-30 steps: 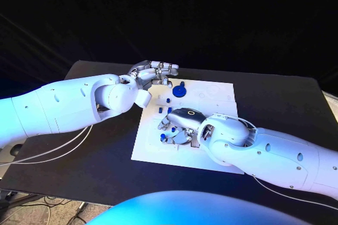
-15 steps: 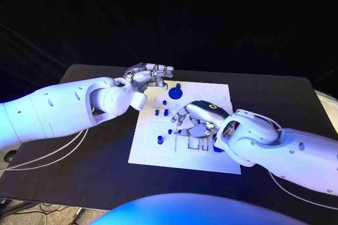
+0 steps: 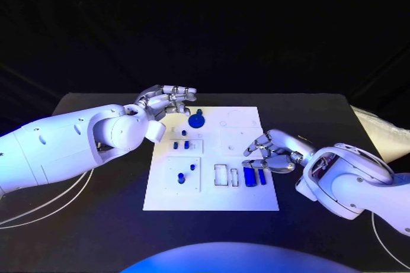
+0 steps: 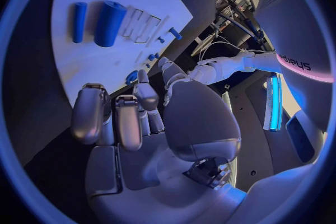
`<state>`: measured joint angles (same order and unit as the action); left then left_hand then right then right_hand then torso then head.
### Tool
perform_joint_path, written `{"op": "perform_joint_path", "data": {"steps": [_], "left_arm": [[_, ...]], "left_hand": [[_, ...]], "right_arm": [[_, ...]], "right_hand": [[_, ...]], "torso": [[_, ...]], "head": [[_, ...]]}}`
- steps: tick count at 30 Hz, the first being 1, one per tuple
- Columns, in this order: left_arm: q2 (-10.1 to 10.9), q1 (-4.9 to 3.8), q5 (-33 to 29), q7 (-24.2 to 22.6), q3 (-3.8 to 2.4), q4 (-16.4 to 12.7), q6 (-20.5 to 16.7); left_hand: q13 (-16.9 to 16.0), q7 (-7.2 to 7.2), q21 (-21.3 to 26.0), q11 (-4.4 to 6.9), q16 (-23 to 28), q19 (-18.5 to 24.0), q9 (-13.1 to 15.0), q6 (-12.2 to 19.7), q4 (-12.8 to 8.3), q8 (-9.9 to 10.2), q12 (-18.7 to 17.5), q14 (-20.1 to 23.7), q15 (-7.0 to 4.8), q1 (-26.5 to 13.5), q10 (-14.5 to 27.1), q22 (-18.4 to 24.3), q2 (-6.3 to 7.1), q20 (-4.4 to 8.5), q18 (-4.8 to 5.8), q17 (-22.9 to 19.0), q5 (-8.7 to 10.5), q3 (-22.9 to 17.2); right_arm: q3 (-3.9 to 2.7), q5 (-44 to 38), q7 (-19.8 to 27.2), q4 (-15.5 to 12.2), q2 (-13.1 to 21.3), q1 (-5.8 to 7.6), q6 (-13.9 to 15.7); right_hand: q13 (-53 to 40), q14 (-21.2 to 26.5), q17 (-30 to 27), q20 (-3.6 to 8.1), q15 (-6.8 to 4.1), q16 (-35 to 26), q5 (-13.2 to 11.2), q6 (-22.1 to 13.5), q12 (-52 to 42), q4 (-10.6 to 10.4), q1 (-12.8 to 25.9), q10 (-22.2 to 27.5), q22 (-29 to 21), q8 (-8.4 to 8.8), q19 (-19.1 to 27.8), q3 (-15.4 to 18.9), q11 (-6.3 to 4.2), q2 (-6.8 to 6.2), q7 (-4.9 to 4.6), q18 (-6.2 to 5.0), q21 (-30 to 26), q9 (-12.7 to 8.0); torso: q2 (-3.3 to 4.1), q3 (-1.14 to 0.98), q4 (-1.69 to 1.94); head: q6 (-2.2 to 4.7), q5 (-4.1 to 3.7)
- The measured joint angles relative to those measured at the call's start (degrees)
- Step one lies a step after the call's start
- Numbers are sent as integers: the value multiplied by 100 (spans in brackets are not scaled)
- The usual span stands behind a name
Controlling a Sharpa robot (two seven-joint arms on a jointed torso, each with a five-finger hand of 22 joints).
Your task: Assemble the parts on the task board
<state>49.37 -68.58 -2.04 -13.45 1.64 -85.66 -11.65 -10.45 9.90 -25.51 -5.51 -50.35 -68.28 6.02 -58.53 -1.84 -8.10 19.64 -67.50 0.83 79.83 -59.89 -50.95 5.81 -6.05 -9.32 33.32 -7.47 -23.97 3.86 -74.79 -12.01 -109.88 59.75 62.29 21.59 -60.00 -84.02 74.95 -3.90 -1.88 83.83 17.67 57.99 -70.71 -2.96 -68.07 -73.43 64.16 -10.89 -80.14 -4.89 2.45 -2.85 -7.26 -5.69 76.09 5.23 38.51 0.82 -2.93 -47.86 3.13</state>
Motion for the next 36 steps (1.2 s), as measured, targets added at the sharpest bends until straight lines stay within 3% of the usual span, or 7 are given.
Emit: {"op": "perform_joint_path", "data": {"steps": [7,13,22,36], "left_arm": [[0,6,0,0,8,18,0],[-6,23,0,0,12,24,3],[3,31,0,0,14,26,4],[9,33,0,2,14,22,7]], "left_hand": [[0,0,0,0,0,0,0,0,0,0,0,0,0,0,0,0,0,0,0,0,0,0],[0,0,0,0,0,0,0,0,0,0,0,0,0,0,0,0,0,0,-1,0,0,0],[1,0,0,0,0,0,0,0,0,0,0,0,0,0,0,0,0,0,0,0,0,0],[1,0,0,0,0,0,0,0,0,0,0,0,0,0,0,0,0,0,0,0,0,0]], "right_arm": [[88,-194,-923,-165,302,-56,24],[110,-531,-1535,-167,210,-104,-1],[113,-856,-1924,38,-87,-148,-40],[113,-1121,-2064,159,-398,-222,-215]], "right_hand": [[-370,6,-1,20,-32,32,264,15,-203,-453,273,-88,40,-257,-20,453,-74,-28,94,-1,6,197],[-446,8,-1,20,-30,32,318,-67,-205,-674,292,-88,47,-329,-20,674,-74,-47,75,0,27,291],[-488,8,-2,20,-30,32,353,-133,-205,-743,237,-88,57,-418,-19,743,-74,-2,89,-1,27,371],[-566,9,-2,20,-29,32,376,-161,-205,-764,17,-87,77,-502,-19,797,-74,-3,61,-1,27,455]], "torso": [[-40,7,-63],[-51,10,-71],[-51,14,-71],[-50,12,-82]], "head": [[18,-96],[18,-130],[-2,-106],[-63,-44]]}}
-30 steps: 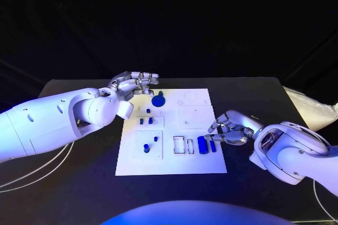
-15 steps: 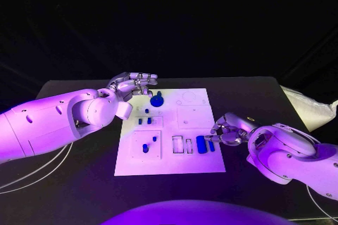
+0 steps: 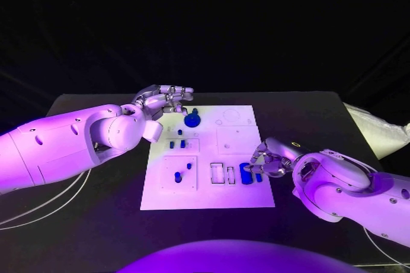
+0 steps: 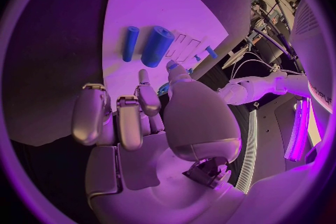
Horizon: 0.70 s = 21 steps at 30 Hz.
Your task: Assemble the parts on the task board
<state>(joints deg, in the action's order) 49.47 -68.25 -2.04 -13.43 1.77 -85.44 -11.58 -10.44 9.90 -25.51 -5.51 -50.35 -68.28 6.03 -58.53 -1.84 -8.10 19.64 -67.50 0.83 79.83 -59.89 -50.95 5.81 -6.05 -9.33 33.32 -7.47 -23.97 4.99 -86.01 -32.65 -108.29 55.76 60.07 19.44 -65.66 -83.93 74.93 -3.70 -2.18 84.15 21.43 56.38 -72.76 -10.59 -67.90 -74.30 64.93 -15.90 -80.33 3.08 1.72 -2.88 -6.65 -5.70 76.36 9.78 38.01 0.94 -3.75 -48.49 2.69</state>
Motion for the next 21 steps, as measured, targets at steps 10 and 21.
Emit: {"op": "perform_joint_path", "data": {"steps": [10,21], "left_arm": [[7,1,0,2,0,0,1],[25,1,0,3,0,-9,2]], "left_hand": [[0,0,0,0,0,0,0,0,0,0,0,0,0,0,0,0,0,0,0,0,0,0],[0,0,0,0,0,0,0,0,0,0,0,0,0,0,0,0,0,0,0,0,0,0]], "right_arm": [[2,-108,-20,57,-99,-68,-257],[0,-196,-33,238,-273,-136,-413]], "right_hand": [[-6,0,-1,0,0,0,0,-21,0,-31,0,1,0,-27,0,64,0,0,21,0,0,26],[-7,0,-1,0,0,0,0,-20,0,-47,-16,1,11,-31,0,80,0,-14,21,0,22,44]], "torso": [[-1,-1,-3],[1,-1,7]], "head": [[-27,18],[-42,53]]}}
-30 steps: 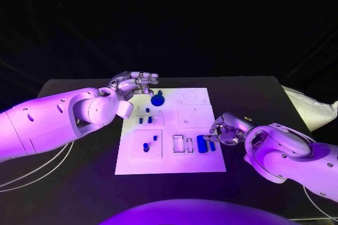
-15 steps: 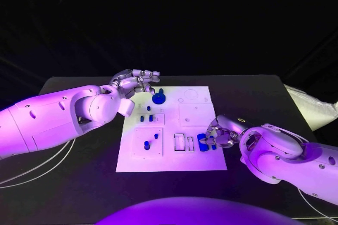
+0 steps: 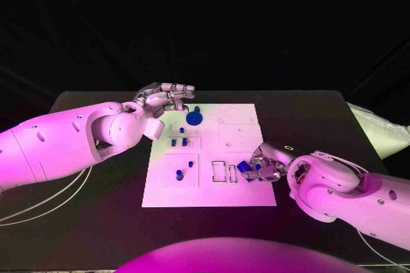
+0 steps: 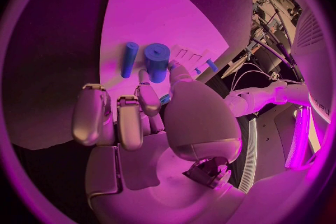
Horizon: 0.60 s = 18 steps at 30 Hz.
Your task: Assemble the parts on the task board
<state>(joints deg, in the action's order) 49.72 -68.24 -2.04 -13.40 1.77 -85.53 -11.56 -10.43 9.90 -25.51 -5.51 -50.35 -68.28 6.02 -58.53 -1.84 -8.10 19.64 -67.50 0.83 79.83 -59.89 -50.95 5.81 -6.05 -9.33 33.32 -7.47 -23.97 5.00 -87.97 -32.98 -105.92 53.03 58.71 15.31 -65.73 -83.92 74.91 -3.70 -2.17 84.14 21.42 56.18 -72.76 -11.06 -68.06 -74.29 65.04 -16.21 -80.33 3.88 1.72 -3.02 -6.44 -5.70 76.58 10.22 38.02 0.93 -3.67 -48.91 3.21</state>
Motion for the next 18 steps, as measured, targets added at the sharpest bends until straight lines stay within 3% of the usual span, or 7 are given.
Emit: {"op": "perform_joint_path", "data": {"steps": [13,18], "left_arm": [[12,0,0,4,0,-11,1],[11,1,0,5,0,-11,2]], "left_hand": [[0,0,0,0,0,0,0,0,0,0,0,0,0,0,0,0,0,0,0,0,0,0],[-2,0,0,-10,0,0,-2,0,9,0,12,0,0,0,10,2,0,0,0,-3,0,9]], "right_arm": [[-18,-48,6,129,-114,-50,-30],[-19,-49,10,132,-120,-57,31]], "right_hand": [[-84,-15,-1,6,-15,0,-5,2,0,15,-279,1,3,-152,7,17,0,203,3,0,0,120],[-144,-12,-1,21,-54,0,-71,76,0,90,-420,-37,29,-212,22,-58,-37,345,79,0,0,164]], "torso": [[-2,1,-7],[-3,1,-8]], "head": [[-32,31],[-35,33]]}}
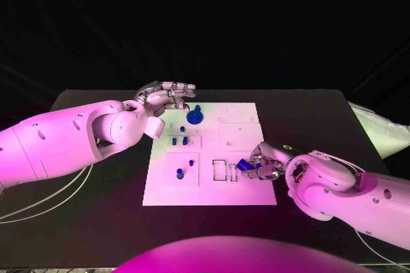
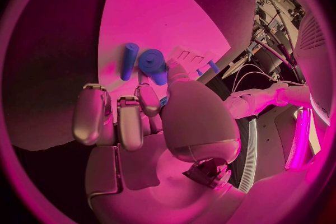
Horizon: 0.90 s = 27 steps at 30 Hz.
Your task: Assemble the parts on the task board
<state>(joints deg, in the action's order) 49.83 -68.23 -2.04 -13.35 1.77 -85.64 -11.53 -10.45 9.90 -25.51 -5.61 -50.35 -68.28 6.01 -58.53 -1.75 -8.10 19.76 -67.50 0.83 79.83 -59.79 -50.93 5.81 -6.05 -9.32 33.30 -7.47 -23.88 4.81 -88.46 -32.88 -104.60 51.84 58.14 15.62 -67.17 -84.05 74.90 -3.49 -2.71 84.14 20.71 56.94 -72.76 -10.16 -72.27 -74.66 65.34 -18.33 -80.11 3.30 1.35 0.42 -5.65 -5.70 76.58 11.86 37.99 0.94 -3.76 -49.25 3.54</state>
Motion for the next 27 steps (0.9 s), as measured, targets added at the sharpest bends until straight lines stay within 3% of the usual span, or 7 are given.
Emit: {"op": "perform_joint_path", "data": {"steps": [3,7,16,21,27], "left_arm": [[0,0,0,1,0,0,1],[-1,0,0,2,0,0,2],[-10,0,0,10,0,7,11],[-16,0,0,14,0,9,23],[-27,0,0,17,0,10,34]], "left_hand": [[-4,0,22,-21,0,0,-6,0,8,0,43,0,1,0,21,13,0,0,0,-17,0,8],[-4,0,22,-22,0,0,-6,0,8,0,43,1,1,0,22,13,0,0,-1,-17,0,8],[-3,0,22,-22,0,0,-5,0,8,0,43,1,1,0,22,13,0,0,0,-16,0,8],[-3,0,22,-22,0,0,-5,0,8,0,43,1,1,0,22,13,0,0,0,-21,0,8],[-2,0,22,-21,0,0,-5,0,7,0,43,1,1,0,21,13,0,0,0,-21,0,7]], "right_arm": [[11,3,1,-34,26,-12,109],[18,41,17,-158,112,-27,368],[-41,245,142,-443,172,61,966],[-47,385,178,-448,58,88,998],[-47,589,176,-363,-173,94,807]], "right_hand": [[-36,11,0,21,-28,22,-67,21,0,14,-99,-36,7,-9,-21,-50,-36,45,37,0,0,0],[-39,11,0,42,-28,23,-75,43,0,-67,-119,-57,7,-9,0,-108,-56,49,19,-1,0,-1],[-64,-9,4,62,-48,22,29,44,0,-115,-37,-68,3,-9,-21,-109,-67,132,19,-1,0,-1],[-64,-9,4,62,-48,22,82,44,0,-189,-36,-67,3,-9,-21,-71,-66,132,19,-1,0,-1],[-78,12,4,76,-69,22,202,43,0,-457,134,-101,-19,-10,-7,7,-94,258,19,-1,0,-1]], "torso": [[1,-1,-2],[1,-4,-3],[2,-7,-3],[3,-6,-3],[3,-3,-2]], "head": [[1,3],[7,5],[13,-2],[16,8],[8,21]]}}
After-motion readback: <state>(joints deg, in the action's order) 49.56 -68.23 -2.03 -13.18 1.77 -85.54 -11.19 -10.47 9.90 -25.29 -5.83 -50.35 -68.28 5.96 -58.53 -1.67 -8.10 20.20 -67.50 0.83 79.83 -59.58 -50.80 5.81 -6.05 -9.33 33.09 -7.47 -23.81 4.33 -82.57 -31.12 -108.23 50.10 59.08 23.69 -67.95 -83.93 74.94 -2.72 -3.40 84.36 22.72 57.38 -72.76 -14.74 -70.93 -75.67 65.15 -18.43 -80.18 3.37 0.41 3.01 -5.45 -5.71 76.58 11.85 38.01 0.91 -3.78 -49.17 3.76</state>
